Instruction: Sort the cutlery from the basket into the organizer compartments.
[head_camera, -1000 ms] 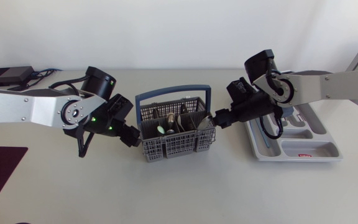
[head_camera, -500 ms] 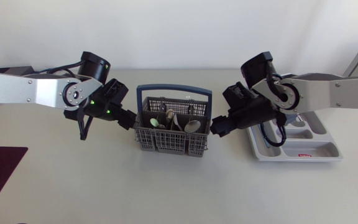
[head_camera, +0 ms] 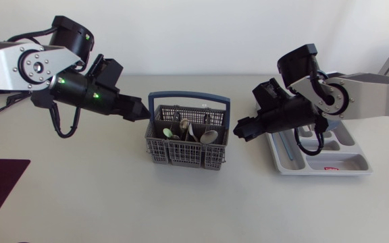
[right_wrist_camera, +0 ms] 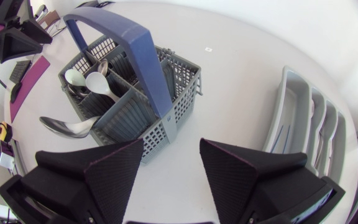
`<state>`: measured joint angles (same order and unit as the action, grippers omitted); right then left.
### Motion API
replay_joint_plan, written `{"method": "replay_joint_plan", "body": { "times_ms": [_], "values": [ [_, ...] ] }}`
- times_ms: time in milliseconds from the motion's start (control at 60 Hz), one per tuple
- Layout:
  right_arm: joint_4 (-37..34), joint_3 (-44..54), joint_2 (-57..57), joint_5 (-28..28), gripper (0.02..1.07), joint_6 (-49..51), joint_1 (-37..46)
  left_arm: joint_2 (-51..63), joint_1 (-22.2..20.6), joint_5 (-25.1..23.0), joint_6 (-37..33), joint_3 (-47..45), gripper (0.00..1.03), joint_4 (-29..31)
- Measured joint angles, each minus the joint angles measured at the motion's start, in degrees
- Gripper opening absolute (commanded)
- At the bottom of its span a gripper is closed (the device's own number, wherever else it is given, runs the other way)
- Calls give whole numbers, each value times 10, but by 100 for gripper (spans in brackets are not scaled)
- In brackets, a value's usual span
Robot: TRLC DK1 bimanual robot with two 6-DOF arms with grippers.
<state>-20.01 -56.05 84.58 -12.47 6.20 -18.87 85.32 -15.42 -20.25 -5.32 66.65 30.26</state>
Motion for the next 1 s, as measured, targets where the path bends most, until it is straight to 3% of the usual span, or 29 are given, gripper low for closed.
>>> {"method": "replay_joint_plan", "body": {
  "times_ms": [217, 567, 1000],
  "values": [
    [-11, 0, -22, -10, 69, 0, 7, 46, -18, -29, 54, 24, 59, 13],
    [-13, 11, -27, -15, 69, 7, 22, 98, -44, -33, 87, 24, 54, 15],
    [-13, 20, -30, -24, 69, 13, 30, 137, -50, -33, 109, 56, 39, 16]
  ]
}}
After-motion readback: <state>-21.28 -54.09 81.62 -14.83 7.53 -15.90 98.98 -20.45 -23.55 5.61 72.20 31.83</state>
